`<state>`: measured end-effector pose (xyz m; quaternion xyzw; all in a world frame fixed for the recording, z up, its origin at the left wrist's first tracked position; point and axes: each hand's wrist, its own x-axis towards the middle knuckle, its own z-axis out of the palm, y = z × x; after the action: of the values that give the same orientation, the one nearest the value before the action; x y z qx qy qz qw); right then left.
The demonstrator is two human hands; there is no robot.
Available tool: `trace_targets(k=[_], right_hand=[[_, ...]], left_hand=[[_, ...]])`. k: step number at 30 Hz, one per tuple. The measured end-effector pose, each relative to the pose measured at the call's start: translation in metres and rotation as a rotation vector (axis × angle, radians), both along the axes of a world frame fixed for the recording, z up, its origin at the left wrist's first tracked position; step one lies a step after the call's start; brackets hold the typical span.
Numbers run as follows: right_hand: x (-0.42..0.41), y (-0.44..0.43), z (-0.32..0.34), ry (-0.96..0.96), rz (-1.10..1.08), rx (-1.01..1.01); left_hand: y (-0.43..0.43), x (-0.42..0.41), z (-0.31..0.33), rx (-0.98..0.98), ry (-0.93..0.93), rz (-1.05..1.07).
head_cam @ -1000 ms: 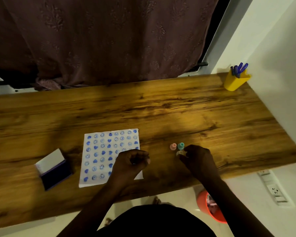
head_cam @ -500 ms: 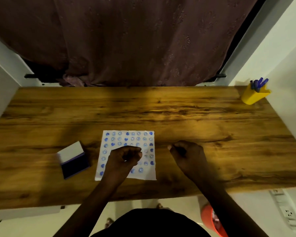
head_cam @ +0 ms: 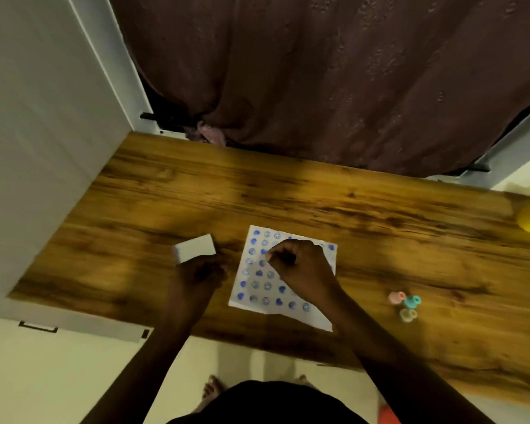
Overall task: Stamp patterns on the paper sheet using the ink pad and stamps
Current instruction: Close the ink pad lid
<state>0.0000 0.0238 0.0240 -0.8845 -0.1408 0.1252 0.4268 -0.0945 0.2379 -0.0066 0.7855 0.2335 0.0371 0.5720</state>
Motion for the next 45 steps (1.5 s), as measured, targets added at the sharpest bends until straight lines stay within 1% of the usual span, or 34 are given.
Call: trace_targets(k=[3, 7, 12, 15, 19, 23, 33, 38, 45], right_hand=[[0.005, 0.030, -0.008, 0.034, 0.053, -0.013], [0.013, 0.068, -0.019, 0.035, 0.100, -0.098], [0.024, 0.104, -0.035, 0.093, 0.149, -0.170], [0.029, 0.122, -0.042, 0.091, 0.161, -0.212], [0.032, 0.138, -0.050, 0.083, 0.172, -0.225], [0.032, 0.144, -0.057, 0.132, 0.169, -0.217], [0.032, 0.145, -0.064, 0.167, 0.146, -0.197], [0.033, 0.144, -0.063, 0.199, 0.138, -0.169], [0.030, 0.132, -0.062, 0.233, 0.116, -0.081]], left_hand=[[0.026, -0.010, -0.003, 0.069, -0.048, 0.023], [0.058, -0.018, -0.011, 0.062, -0.035, 0.125], [0.084, -0.016, -0.018, 0.012, 0.031, 0.139], [0.092, -0.011, -0.021, 0.016, 0.081, 0.126], [0.097, -0.005, -0.023, 0.012, 0.075, 0.073], [0.095, -0.001, -0.026, -0.068, 0.061, 0.068], [0.094, -0.001, -0.033, -0.252, 0.037, 0.108], [0.091, -0.002, -0.034, -0.262, 0.021, 0.104], [0.087, -0.010, -0.038, -0.300, -0.011, 0.119]])
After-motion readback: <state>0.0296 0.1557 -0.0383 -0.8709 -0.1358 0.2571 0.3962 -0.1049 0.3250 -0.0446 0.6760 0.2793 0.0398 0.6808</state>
